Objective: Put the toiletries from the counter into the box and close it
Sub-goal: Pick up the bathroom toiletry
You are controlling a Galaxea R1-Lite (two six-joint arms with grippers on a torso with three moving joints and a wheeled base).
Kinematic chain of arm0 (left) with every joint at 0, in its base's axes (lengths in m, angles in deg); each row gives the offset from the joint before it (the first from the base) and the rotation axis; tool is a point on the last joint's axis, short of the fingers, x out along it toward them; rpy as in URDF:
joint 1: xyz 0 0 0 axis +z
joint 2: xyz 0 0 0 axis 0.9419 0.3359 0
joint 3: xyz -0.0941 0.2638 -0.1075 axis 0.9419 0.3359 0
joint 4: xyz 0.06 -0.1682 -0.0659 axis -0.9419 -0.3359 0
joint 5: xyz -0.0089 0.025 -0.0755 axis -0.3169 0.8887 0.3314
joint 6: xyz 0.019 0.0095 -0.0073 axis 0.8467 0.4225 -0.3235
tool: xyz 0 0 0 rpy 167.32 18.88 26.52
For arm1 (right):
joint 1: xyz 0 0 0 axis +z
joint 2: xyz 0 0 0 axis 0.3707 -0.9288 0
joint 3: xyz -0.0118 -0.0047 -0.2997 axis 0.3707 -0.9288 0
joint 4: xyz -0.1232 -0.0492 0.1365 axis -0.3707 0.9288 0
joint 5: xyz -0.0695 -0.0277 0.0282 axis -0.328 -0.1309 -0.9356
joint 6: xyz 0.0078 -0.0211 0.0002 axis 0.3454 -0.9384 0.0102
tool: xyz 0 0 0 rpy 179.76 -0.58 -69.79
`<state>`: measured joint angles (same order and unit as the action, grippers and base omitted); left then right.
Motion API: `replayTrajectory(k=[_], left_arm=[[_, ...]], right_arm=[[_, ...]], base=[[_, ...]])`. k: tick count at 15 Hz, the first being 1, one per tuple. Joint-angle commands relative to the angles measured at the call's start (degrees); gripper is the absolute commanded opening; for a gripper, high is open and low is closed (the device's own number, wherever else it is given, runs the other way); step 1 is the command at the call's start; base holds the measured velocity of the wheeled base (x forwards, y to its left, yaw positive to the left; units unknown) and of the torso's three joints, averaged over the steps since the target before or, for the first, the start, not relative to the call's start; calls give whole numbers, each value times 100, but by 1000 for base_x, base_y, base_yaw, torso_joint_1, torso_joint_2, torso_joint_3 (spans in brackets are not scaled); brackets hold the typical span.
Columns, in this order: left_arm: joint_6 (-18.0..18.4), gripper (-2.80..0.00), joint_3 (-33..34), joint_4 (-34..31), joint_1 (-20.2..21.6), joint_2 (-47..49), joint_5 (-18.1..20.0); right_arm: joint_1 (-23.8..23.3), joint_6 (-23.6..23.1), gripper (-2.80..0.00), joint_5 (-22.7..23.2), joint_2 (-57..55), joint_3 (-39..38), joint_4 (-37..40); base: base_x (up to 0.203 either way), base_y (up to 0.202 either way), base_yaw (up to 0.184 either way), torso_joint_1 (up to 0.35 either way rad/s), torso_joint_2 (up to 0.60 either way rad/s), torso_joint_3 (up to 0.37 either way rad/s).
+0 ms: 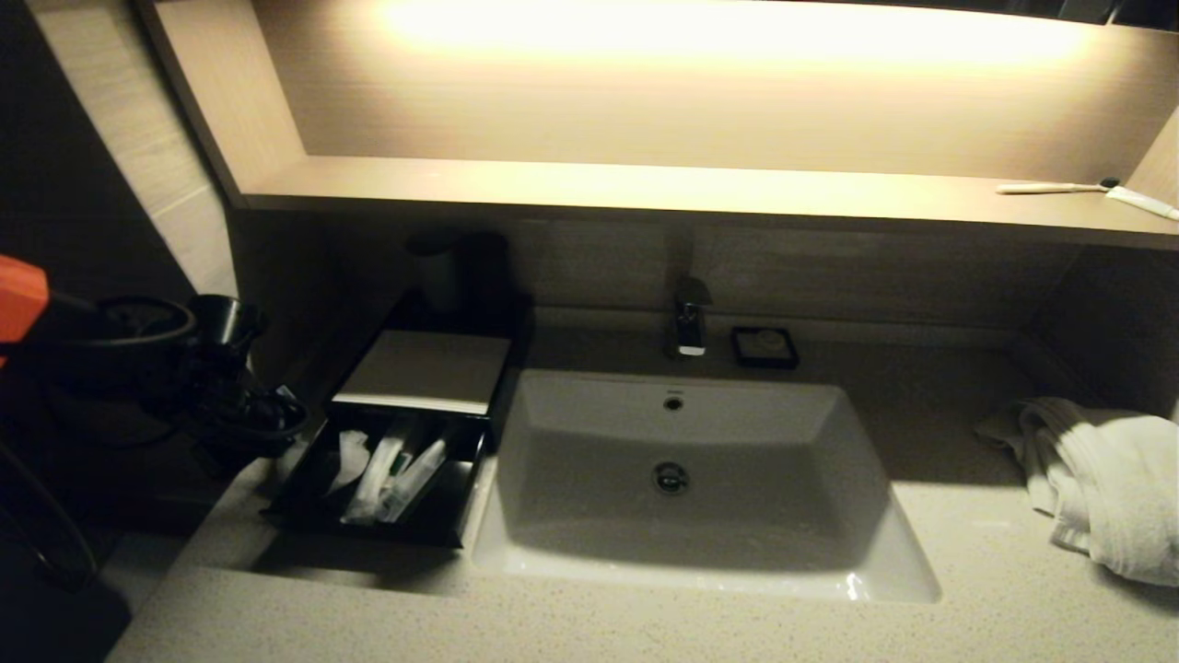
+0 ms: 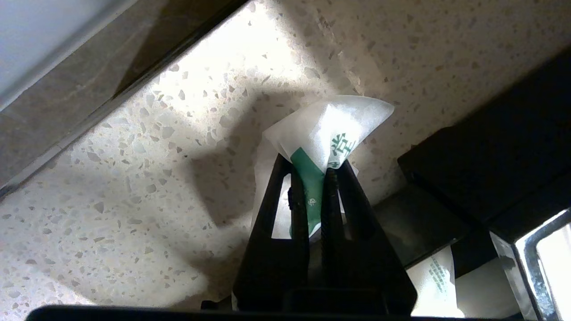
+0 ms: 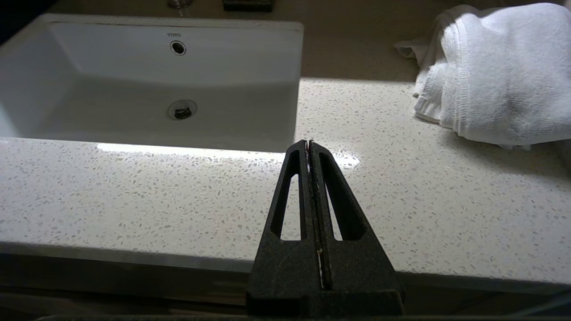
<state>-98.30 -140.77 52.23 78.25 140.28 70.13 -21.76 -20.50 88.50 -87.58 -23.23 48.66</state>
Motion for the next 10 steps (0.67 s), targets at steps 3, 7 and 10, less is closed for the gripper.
replayTrajectory(k=[3, 7, 10], left_arm=[[-28, -280, 4, -12, 14, -118, 8], [-35, -280, 11, -37, 90, -556, 8], [-28, -280, 76, -90, 100, -1004, 32]], right_arm=[[0, -1, -280, 2, 0, 0, 3], [0, -1, -280, 2, 0, 0, 3], [0, -1, -280, 2, 0, 0, 3]], base=[[0, 0, 0, 0, 0, 0], [0, 0, 0, 0, 0, 0], [0, 0, 0, 0, 0, 0]])
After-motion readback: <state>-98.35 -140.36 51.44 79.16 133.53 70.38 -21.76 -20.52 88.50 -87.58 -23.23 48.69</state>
